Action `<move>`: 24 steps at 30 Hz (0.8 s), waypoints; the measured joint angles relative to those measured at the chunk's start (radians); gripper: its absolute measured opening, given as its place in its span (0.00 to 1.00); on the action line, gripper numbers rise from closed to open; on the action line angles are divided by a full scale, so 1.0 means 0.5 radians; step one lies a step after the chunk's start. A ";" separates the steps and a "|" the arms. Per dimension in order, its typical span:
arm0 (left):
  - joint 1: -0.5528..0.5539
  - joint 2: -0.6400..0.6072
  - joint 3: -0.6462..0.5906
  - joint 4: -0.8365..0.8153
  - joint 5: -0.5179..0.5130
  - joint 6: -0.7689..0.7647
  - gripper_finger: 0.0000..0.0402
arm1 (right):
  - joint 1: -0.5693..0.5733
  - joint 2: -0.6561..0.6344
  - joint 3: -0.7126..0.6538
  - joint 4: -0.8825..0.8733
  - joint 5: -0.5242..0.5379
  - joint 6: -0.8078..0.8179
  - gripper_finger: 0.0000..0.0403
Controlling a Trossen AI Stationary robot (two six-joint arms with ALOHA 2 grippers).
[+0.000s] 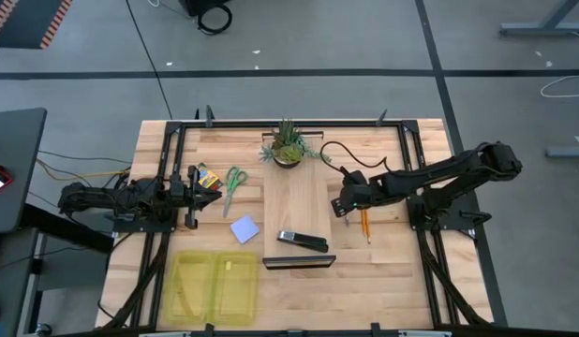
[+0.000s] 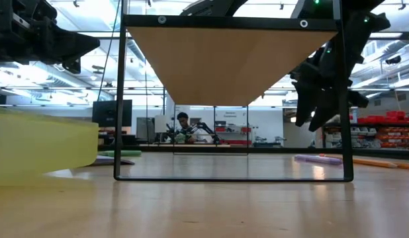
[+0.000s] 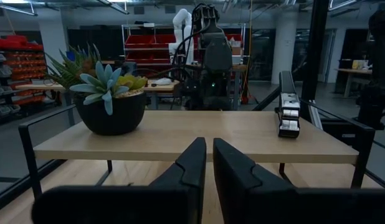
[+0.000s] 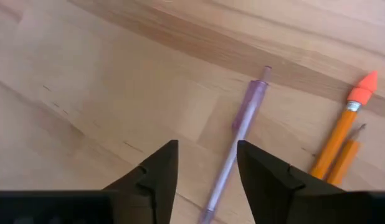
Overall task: Pack school essentials
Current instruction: Put the pen into the supply box
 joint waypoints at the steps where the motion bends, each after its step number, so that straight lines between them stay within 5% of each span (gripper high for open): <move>1: 0.000 0.000 0.000 -0.001 0.000 0.000 0.10 | -0.001 -0.012 0.000 -0.020 0.002 -0.012 0.42; 10: 0.000 0.000 0.000 -0.002 0.000 0.000 0.08 | -0.001 -0.012 -0.097 -0.018 0.152 -0.242 0.41; 18: 0.000 0.000 0.000 -0.005 0.000 0.000 0.08 | 0.077 -0.097 -0.432 0.707 0.192 -0.694 0.41; 24: 0.000 0.000 0.000 -0.004 0.000 0.000 0.09 | 0.079 -0.246 -0.626 0.784 0.335 -0.728 0.41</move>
